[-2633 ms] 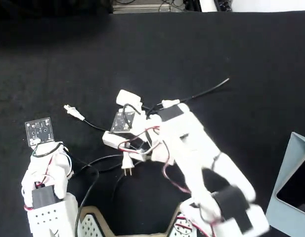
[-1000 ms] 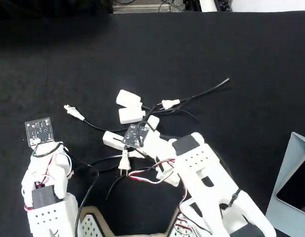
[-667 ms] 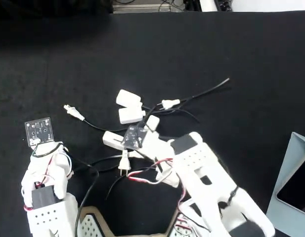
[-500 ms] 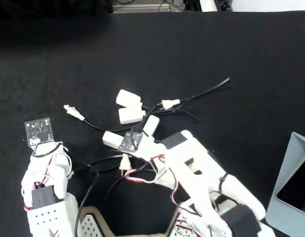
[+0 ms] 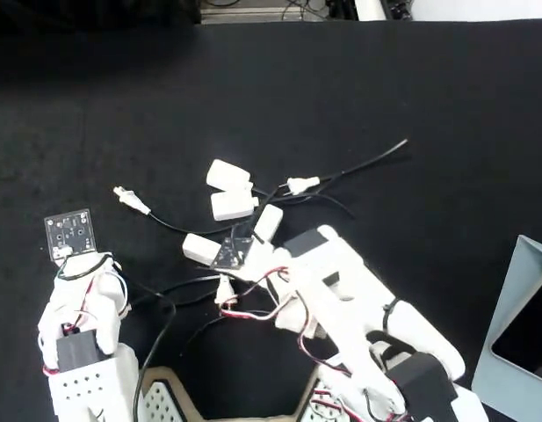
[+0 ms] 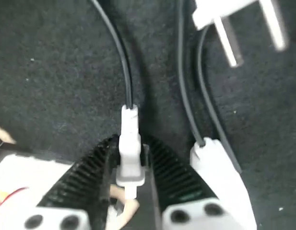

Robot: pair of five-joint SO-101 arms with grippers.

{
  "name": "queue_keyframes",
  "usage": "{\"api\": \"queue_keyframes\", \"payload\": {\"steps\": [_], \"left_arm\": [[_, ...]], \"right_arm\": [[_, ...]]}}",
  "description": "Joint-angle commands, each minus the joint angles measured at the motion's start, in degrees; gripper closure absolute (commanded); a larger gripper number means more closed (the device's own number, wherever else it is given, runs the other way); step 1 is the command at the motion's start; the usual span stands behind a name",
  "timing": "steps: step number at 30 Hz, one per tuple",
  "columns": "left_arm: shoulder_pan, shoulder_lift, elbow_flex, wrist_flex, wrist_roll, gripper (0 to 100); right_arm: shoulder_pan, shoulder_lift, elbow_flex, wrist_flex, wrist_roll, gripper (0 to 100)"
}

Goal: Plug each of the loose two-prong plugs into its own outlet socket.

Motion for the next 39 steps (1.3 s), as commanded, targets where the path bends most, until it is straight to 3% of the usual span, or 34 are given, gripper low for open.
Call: {"api": "queue_keyframes", "payload": {"steps": [1, 5, 10, 39], "left_arm": [[-0.48, -0.18, 1.19, 0.7, -0.44, 97], [-0.48, -0.18, 1.19, 0.7, -0.44, 97], [-0.48, -0.18, 1.19, 0.7, -0.44, 97], [-0.57, -0.18, 1.19, 0.7, -0.44, 97]], "right_arm": [[-1.05, 0.13, -5.76, 2.55, -0.26, 97.9], [-1.05, 0.48, -5.93, 2.46, -2.29, 89.2], [-1.05, 0.48, -5.93, 2.11, -2.11, 92.4], [-1.05, 0.57, -2.24, 1.14, -0.97, 89.3]]}}
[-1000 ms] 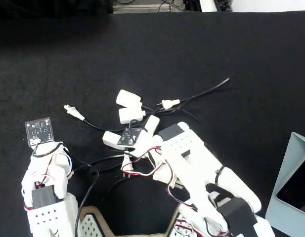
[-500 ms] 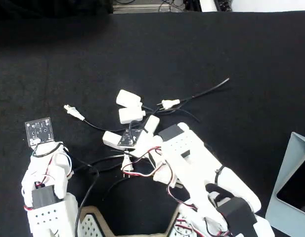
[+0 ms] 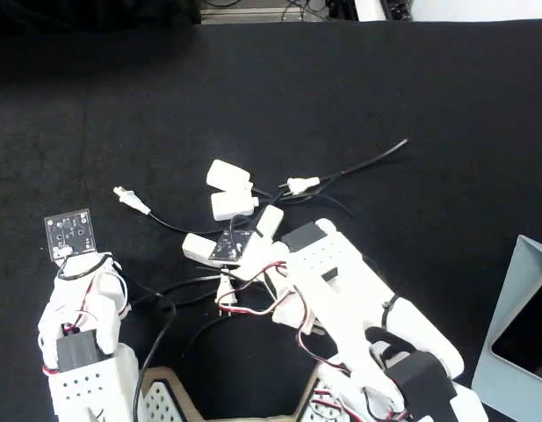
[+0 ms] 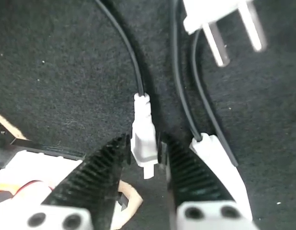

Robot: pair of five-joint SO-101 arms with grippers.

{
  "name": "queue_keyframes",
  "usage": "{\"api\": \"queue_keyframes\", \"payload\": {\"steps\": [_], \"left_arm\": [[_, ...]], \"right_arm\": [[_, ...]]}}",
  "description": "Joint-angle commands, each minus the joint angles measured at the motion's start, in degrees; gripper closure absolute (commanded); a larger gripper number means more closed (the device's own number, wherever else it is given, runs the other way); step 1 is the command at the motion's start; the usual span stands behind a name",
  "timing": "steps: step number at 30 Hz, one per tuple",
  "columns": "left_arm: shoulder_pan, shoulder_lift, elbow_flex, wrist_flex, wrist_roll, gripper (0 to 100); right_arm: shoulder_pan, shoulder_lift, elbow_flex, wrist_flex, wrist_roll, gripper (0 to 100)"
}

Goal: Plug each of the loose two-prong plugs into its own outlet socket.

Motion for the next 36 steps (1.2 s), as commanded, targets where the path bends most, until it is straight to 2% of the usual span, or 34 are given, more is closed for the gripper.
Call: {"api": "queue_keyframes", "payload": {"steps": [1, 14, 20, 30, 33, 36], "left_arm": [[-0.57, -0.18, 1.19, 0.79, -0.44, 97], [-1.01, -0.18, 1.19, 0.79, -0.44, 97], [-3.3, -0.18, 1.19, 0.79, -0.44, 97], [-3.21, -0.18, 1.19, 0.79, -0.44, 97], [-3.21, -0.18, 1.19, 0.79, -0.44, 97], [-3.21, -0.18, 1.19, 0.79, -0.44, 97]], "right_arm": [[-0.88, 0.04, 0.13, -0.26, 0.44, 89.4], [-0.7, 8.22, -2.07, -1.93, 0.18, 89.7], [-0.88, 8.22, -2.51, -1.93, 0.26, 94.5], [-0.62, 8.22, -2.95, -1.76, -0.18, 93.9], [-0.62, 8.22, -4.35, -0.44, -2.46, 89.3], [-0.79, 8.22, -5.76, 0.7, -2.46, 90.6]]}}
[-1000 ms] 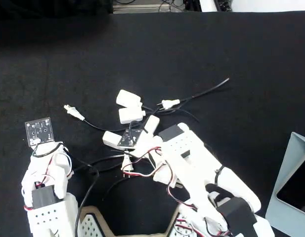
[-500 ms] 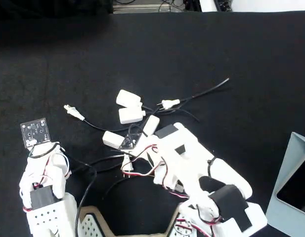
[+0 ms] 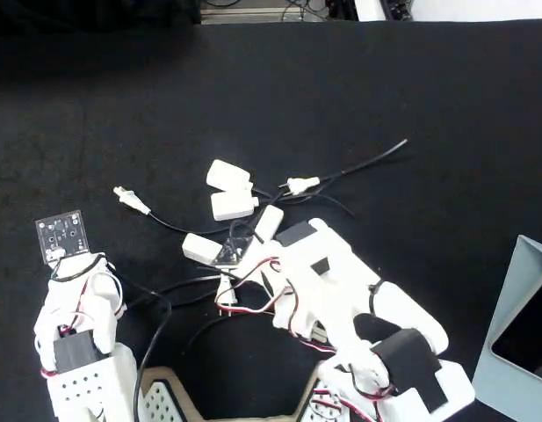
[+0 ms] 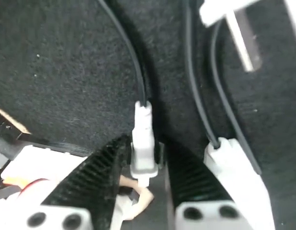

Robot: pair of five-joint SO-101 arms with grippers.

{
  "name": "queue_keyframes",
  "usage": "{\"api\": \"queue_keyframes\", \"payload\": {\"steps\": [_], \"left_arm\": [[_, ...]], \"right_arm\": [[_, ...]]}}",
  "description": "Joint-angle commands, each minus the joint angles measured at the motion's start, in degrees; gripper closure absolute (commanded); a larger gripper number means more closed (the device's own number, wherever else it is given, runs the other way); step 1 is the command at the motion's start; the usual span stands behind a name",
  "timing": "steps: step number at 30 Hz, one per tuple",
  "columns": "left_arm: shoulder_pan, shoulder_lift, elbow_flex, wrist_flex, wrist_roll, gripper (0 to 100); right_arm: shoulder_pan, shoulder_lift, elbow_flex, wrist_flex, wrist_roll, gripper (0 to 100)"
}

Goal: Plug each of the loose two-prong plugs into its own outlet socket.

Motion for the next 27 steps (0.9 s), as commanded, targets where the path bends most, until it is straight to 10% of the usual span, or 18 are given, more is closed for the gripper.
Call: {"api": "queue_keyframes", "payload": {"steps": [1, 27], "left_arm": [[-0.4, -0.18, 1.19, 0.79, -0.44, 97], [-0.4, -0.09, 1.19, 0.79, -0.44, 97]], "right_arm": [[-0.79, 0.04, -5.05, 0.97, -0.88, 91.0], [-0.53, 0.66, -4.79, 3.34, 1.05, 93.1]]}}
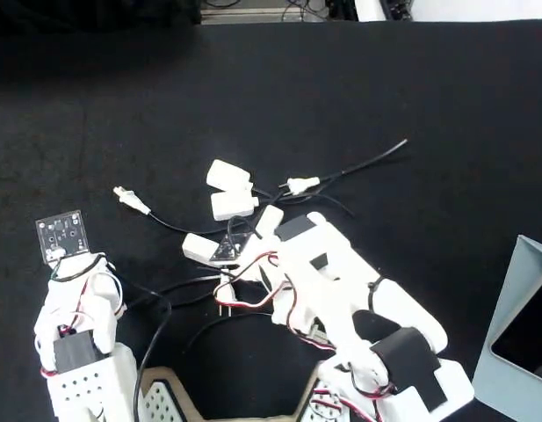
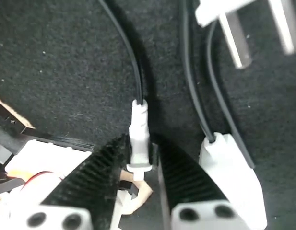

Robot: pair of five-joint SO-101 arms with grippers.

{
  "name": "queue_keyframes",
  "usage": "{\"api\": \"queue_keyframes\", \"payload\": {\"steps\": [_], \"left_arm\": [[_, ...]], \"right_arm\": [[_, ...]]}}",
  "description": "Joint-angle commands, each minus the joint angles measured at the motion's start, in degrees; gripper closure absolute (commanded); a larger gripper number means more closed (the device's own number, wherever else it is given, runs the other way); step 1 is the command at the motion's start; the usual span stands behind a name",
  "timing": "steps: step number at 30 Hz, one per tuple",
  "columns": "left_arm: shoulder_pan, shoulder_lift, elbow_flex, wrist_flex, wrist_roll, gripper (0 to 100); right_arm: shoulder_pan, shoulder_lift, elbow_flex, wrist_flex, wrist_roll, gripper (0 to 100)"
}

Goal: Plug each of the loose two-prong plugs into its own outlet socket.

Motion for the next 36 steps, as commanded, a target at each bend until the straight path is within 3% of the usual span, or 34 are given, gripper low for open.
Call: {"api": "queue_keyframes", "payload": {"steps": [1, 13, 17, 27, 36], "left_arm": [[-0.4, -0.09, 1.19, 0.79, -0.44, 97], [-0.4, -0.09, 1.19, 0.79, -0.44, 97], [-0.4, -0.09, 1.19, 0.79, -0.44, 97], [0.13, -0.18, -0.4, 0.09, 0.0, 97], [0.04, -0.18, -9.8, -7.65, 0.18, 97]], "right_arm": [[-0.53, 0.31, -2.42, 0.79, 0.53, 93.1], [-0.53, 5.05, -3.82, 0.62, 0.62, 97.5], [-0.53, -0.04, -3.65, 1.32, 0.35, 98.6], [-0.88, -23.08, -12.35, 15.12, 0.09, 98.6], [-0.88, -31.25, -22.46, 15.12, -14.33, 98.6]]}}
